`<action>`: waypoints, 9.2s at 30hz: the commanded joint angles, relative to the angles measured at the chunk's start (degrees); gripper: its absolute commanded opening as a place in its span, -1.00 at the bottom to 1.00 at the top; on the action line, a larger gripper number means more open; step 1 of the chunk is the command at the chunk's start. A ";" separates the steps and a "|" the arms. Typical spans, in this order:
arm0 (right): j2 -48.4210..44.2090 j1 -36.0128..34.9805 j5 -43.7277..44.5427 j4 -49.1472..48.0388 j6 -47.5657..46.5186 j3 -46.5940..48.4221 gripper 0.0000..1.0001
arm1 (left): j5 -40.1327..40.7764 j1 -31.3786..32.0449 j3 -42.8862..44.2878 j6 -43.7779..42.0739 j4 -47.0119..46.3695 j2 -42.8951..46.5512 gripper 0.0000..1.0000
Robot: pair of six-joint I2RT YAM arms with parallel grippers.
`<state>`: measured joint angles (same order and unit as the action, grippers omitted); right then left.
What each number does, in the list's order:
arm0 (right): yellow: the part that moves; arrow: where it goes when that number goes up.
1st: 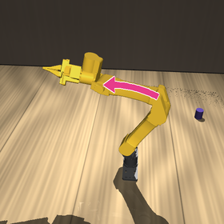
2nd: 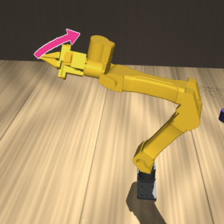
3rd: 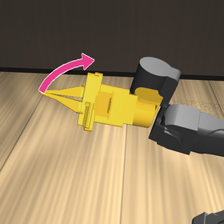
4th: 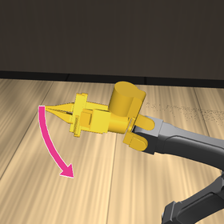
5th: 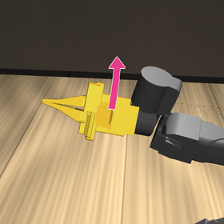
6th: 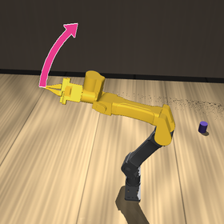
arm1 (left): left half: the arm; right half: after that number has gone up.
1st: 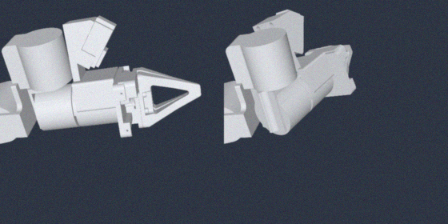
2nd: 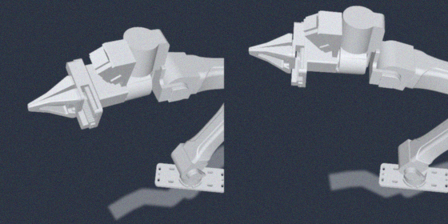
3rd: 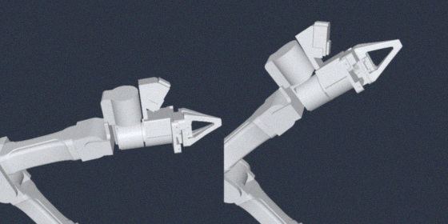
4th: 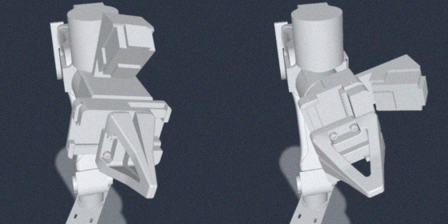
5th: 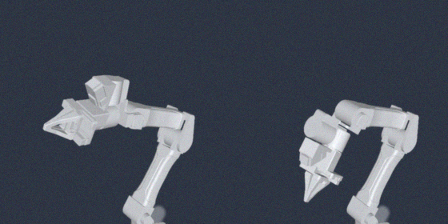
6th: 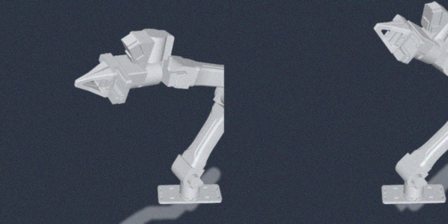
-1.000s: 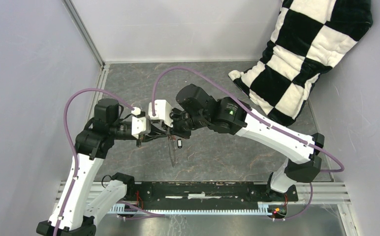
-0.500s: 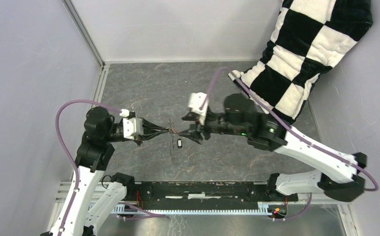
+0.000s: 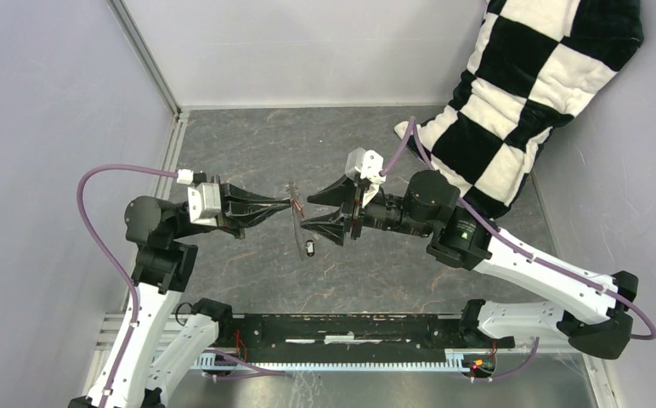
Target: Put the keys on the keyring
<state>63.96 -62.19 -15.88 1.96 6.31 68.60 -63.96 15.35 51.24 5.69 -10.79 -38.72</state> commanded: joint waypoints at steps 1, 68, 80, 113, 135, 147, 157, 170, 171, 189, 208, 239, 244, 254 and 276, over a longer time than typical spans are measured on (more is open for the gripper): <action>0.86 0.19 -1.93 -8.33 3.17 0.89 0.14 | 1.57 0.29 1.90 7.87 -7.37 -0.25 -0.96; 11.80 1.97 -18.79 17.64 -15.53 24.17 -0.31 | -8.16 0.38 4.52 -3.19 4.19 0.52 -0.96; 12.46 2.33 -19.36 17.67 -14.83 23.84 -0.68 | -8.23 0.54 4.66 -2.79 4.19 0.49 -0.96; 19.54 0.63 -6.97 37.48 -20.22 30.85 -0.99 | -0.48 1.20 14.51 -49.05 57.24 -8.82 -0.17; 25.62 -2.83 0.94 44.84 -21.91 38.38 -0.99 | 1.81 4.38 16.79 -57.30 66.21 -10.59 -0.38; 27.20 -4.56 2.03 45.79 -21.86 40.34 -0.99 | 2.01 4.91 17.21 -59.50 66.44 -12.87 -0.79; 27.05 -4.57 2.84 45.45 -20.98 41.41 -0.88 | 3.40 5.75 16.53 -60.31 66.23 -11.50 -0.96; 5.90 -3.03 9.85 20.65 -9.39 17.66 0.23 | 3.54 5.82 2.91 -17.19 16.84 -1.57 -0.96; 3.97 -2.96 10.36 18.53 -8.86 14.66 0.26 | 3.87 5.85 2.90 -15.27 14.70 -1.61 -0.96; 1.85 -2.96 11.99 2.96 -7.43 5.68 0.28 | 6.66 5.84 3.08 2.74 -0.33 -1.89 -0.96; 0.72 -3.32 10.62 5.07 -7.92 4.31 -0.55 | 7.58 5.84 3.36 -4.75 6.14 -1.10 -0.96; 1.04 -3.24 6.84 7.62 -7.50 6.77 0.09 | 5.91 5.83 3.42 -9.77 8.15 -0.75 -0.96; 1.68 -3.32 6.25 5.55 -7.49 7.43 0.07 | 6.18 5.80 3.34 -9.98 8.24 -0.72 -0.96; 2.91 -3.29 10.20 2.64 -6.55 6.25 -0.26 | 6.05 5.89 3.61 -11.07 9.70 -0.56 -0.96; 0.10 -3.28 6.69 14.39 -6.73 5.53 -0.96 | 5.52 5.82 3.51 -14.00 10.52 -0.13 -0.96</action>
<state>64.88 -65.41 -7.62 12.38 -0.69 73.17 -57.71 21.10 53.98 -5.72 1.52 -39.22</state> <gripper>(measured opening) 0.035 0.039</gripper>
